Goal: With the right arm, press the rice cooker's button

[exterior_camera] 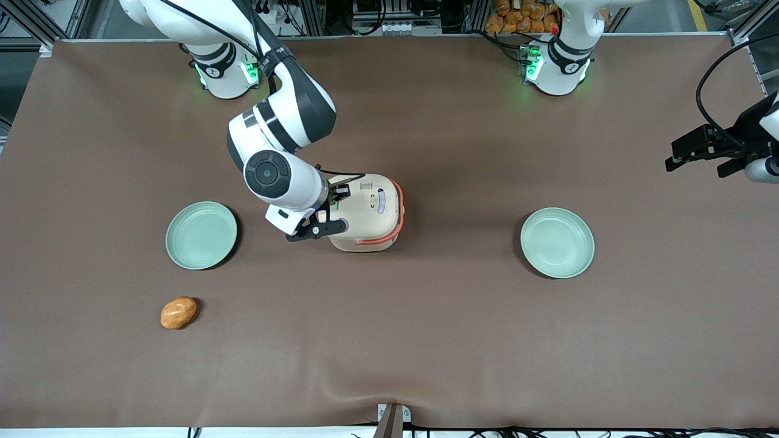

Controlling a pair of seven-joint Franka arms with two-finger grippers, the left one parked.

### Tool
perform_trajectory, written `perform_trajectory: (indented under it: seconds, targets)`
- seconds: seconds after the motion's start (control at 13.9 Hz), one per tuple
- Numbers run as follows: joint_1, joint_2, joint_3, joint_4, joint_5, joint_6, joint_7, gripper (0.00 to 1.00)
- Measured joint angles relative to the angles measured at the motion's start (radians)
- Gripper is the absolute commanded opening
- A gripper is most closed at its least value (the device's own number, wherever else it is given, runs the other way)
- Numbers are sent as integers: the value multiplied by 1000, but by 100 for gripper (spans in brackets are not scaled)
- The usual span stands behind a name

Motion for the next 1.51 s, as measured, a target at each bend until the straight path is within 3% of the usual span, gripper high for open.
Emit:
perform_trajectory:
  seconds: [0.65,0.86,1.08,1.3,1.37,1.51]
  targets:
    - [0,-18,-4,91,4,-106,0,2]
    - [-4,-45,-10,138,17,-177,0,43]
    - [-8,-66,-15,177,17,-218,0,75]
    - [-19,-93,-19,188,17,-243,0,86]
    - [-26,-102,-20,189,17,-259,0,98]
    - [-49,-118,-21,197,17,-284,0,100]
